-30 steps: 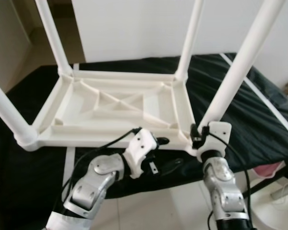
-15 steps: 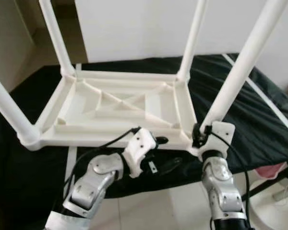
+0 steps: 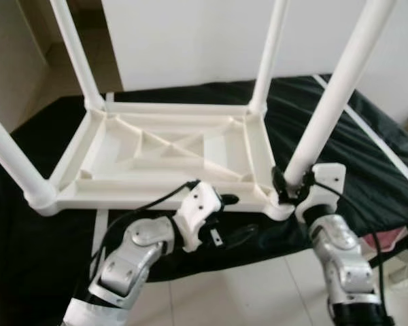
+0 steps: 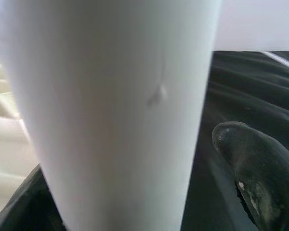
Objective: Building children table
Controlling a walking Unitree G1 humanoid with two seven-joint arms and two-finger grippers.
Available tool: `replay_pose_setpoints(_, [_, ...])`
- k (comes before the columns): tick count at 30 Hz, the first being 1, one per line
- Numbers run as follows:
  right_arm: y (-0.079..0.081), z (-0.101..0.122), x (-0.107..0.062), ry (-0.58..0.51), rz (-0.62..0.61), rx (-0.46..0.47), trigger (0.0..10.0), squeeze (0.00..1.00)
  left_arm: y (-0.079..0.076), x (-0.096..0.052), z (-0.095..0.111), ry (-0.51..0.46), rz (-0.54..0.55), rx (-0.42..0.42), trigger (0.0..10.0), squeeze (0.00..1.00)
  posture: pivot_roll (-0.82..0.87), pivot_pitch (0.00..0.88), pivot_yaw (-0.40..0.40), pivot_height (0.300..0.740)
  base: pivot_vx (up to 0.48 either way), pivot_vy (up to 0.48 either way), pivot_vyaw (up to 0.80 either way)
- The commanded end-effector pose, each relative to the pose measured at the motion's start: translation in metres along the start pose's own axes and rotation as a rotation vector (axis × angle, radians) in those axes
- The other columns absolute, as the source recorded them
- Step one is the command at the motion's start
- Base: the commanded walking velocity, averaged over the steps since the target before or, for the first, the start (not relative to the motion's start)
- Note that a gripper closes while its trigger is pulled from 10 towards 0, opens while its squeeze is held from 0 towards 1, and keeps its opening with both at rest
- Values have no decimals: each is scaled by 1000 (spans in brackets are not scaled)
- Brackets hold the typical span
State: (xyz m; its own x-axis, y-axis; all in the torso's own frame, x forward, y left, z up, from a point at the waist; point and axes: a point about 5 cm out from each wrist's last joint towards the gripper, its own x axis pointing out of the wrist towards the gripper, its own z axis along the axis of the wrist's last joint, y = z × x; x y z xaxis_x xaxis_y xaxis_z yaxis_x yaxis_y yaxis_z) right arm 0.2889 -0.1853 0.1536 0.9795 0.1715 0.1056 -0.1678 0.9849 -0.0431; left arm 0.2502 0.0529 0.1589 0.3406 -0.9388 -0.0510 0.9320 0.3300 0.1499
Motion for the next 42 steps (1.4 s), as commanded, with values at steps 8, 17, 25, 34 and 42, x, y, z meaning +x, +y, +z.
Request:
replay_pose_setpoints(8, [-3,-2,6,37,262,-61,10000,0,-2,2,1,-2,-31,-2,10000,0,-15,24,-5,740,0,0,0])
replay_pose_setpoints(17, [-6,-11,9,91,363,-109,0,0,-2,3,3,-9,-25,-4,10000,0,-14,33,-9,740,0,0,0])
replay_pose_setpoints(25, [-11,-16,5,112,368,-94,863,0,-2,3,3,-15,-12,-6,10000,0,-19,41,-15,740,0,0,0])
replay_pose_setpoints(34, [-10,-14,2,93,282,-57,10000,0,-1,4,4,-22,-7,-7,10000,0,-42,47,-17,740,0,0,0])
replay_pose_setpoints(42, [-9,-14,-3,51,24,-21,10000,0,-2,6,3,-26,-14,-13,10000,0,-57,54,-15,740,0,0,0])
